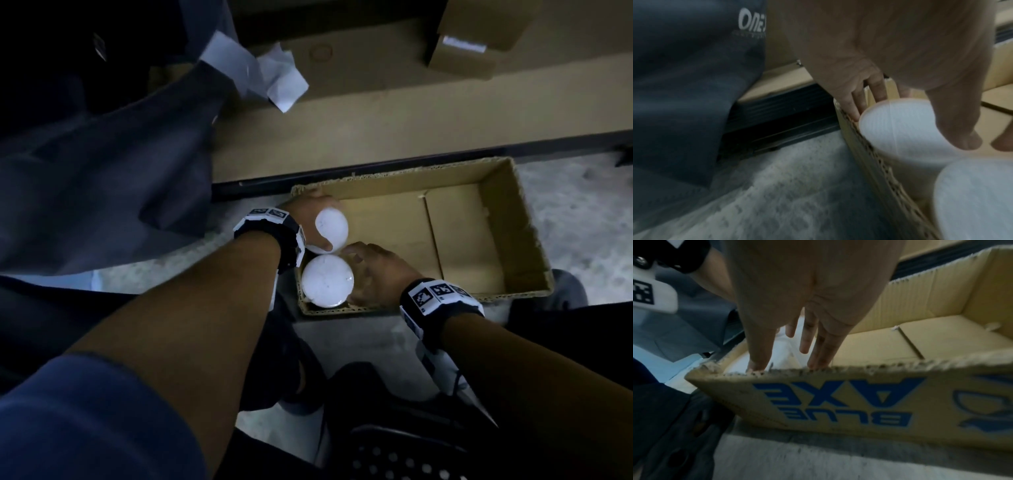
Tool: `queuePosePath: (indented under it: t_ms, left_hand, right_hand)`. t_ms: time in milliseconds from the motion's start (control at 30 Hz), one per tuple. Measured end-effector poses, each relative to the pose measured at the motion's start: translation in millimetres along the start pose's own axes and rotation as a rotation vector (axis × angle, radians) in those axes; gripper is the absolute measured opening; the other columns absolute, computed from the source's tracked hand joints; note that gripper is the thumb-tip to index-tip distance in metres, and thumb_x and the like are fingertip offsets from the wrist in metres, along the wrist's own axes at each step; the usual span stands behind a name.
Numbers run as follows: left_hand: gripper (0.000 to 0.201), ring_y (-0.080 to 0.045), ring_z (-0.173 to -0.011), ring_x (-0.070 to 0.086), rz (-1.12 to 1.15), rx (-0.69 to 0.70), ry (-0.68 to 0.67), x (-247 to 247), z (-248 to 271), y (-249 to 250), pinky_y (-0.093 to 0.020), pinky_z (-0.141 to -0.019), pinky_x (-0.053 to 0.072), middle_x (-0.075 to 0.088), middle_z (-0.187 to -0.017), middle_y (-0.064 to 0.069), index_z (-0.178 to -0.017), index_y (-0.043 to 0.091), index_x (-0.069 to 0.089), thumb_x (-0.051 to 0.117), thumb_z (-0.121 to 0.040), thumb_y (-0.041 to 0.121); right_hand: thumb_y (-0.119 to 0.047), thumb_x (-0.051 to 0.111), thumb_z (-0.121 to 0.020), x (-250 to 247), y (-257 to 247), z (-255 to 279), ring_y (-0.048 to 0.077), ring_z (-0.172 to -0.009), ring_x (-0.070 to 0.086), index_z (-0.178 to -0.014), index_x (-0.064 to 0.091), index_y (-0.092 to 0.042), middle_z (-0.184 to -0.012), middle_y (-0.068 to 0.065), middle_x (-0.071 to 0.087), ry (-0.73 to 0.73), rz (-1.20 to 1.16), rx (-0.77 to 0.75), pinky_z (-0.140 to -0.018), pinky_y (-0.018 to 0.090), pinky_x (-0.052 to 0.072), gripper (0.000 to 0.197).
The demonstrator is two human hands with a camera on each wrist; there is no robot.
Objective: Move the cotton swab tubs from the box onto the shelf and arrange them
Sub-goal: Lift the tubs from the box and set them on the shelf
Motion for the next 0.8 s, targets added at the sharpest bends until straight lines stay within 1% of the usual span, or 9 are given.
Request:
queuePosePath:
  t_ms: [133, 200, 300, 400, 467, 567, 667, 733, 800]
  left_hand:
    - [0.118, -0.018, -0.136, 0.038, -0.031, 0.003, 0.018, 20, -9, -14, -0.027, -0.106, 0.035, 0.034, -0.149, 0.006, -0.142, 0.045, 0.032, 0.083, -0.039, 0.065]
    - [0.115, -0.014, -0.133, 0.037, -0.010, 0.012, 0.030, 20, -9, -17, -0.022, -0.102, 0.032, 0.035, -0.147, 0.007, -0.141, 0.045, 0.034, 0.086, -0.039, 0.061]
    - [0.109, -0.018, -0.134, 0.037, 0.002, 0.031, 0.038, 17, -10, -19, -0.020, -0.099, 0.029, 0.036, -0.145, 0.006, -0.141, 0.043, 0.037, 0.088, -0.045, 0.055]
    - [0.106, -0.022, -0.134, 0.038, 0.005, 0.042, 0.032, 17, -13, -20, -0.028, -0.105, 0.037, 0.037, -0.146, 0.004, -0.141, 0.041, 0.038, 0.090, -0.049, 0.051]
    - [0.103, -0.023, -0.133, 0.039, 0.012, 0.031, 0.023, 18, -14, -20, -0.031, -0.104, 0.040, 0.038, -0.145, 0.003, -0.142, 0.039, 0.038, 0.090, -0.053, 0.046]
    - [0.101, -0.022, -0.136, 0.035, 0.035, 0.016, 0.009, 17, -13, -22, -0.023, -0.100, 0.031, 0.035, -0.148, 0.001, -0.147, 0.035, 0.036, 0.089, -0.061, 0.038]
    - [0.100, -0.022, -0.138, 0.034, 0.008, 0.042, -0.003, 17, -18, -26, -0.022, -0.101, 0.030, 0.033, -0.150, 0.000, -0.149, 0.033, 0.033, 0.087, -0.066, 0.036]
    - [0.098, -0.023, -0.140, 0.032, -0.034, 0.043, -0.027, 18, -21, -24, -0.022, -0.107, 0.029, 0.032, -0.153, -0.003, -0.152, 0.026, 0.031, 0.086, -0.070, 0.031]
    - [0.103, -0.023, -0.140, 0.032, -0.048, 0.047, -0.034, 17, -20, -24, -0.022, -0.108, 0.028, 0.031, -0.153, -0.004, -0.153, 0.026, 0.029, 0.087, -0.068, 0.033]
  right_hand:
    - [-0.030, 0.085, -0.066, 13, 3, -9, 0.027, -0.110, 0.059, -0.138, 0.043, -0.027, -0.126, 0.007, 0.058, 0.009, -0.057, -0.041, -0.090, 0.040, 0.050, 0.083]
    - [-0.035, 0.085, -0.066, 18, 4, -12, 0.027, -0.110, 0.059, -0.139, 0.043, -0.027, -0.127, 0.007, 0.058, 0.007, -0.066, -0.058, -0.090, 0.038, 0.050, 0.084]
    - [-0.040, 0.084, -0.066, 19, 6, -14, 0.026, -0.114, 0.058, -0.139, 0.042, -0.027, -0.131, 0.004, 0.057, 0.022, -0.063, -0.079, -0.092, 0.036, 0.049, 0.085]
    - [-0.043, 0.083, -0.066, 15, 9, -15, 0.022, -0.116, 0.057, -0.139, 0.040, -0.034, -0.134, -0.002, 0.057, 0.012, -0.028, -0.089, -0.092, 0.035, 0.049, 0.084]
    - [-0.044, 0.083, -0.065, 10, 13, -15, 0.019, -0.117, 0.057, -0.136, 0.039, -0.040, -0.133, -0.007, 0.057, -0.002, -0.019, -0.082, -0.093, 0.035, 0.049, 0.083]
    - [-0.051, 0.080, -0.062, 2, 17, -15, 0.016, -0.114, 0.060, -0.131, 0.038, -0.046, -0.128, -0.011, 0.061, -0.020, 0.003, -0.064, -0.094, 0.039, 0.051, 0.081]
    - [-0.049, 0.082, -0.062, 5, 15, -17, 0.018, -0.109, 0.061, -0.128, 0.038, -0.042, -0.126, -0.010, 0.059, -0.006, 0.013, -0.073, -0.089, 0.041, 0.053, 0.080]
    - [-0.045, 0.084, -0.061, 11, 10, -19, 0.022, -0.111, 0.059, -0.132, 0.036, -0.038, -0.133, -0.008, 0.052, 0.000, 0.027, -0.095, -0.088, 0.043, 0.053, 0.086]
    - [-0.045, 0.084, -0.060, 16, 7, -21, 0.024, -0.115, 0.057, -0.135, 0.032, -0.039, -0.140, -0.009, 0.046, -0.007, 0.055, -0.103, -0.089, 0.046, 0.052, 0.092]
Point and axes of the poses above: each hand's wrist, its own z-axis away from the middle knuckle, its own x-axis out of the palm, y = z × x, the point moved 2 cm from there along -z, towards the middle knuckle
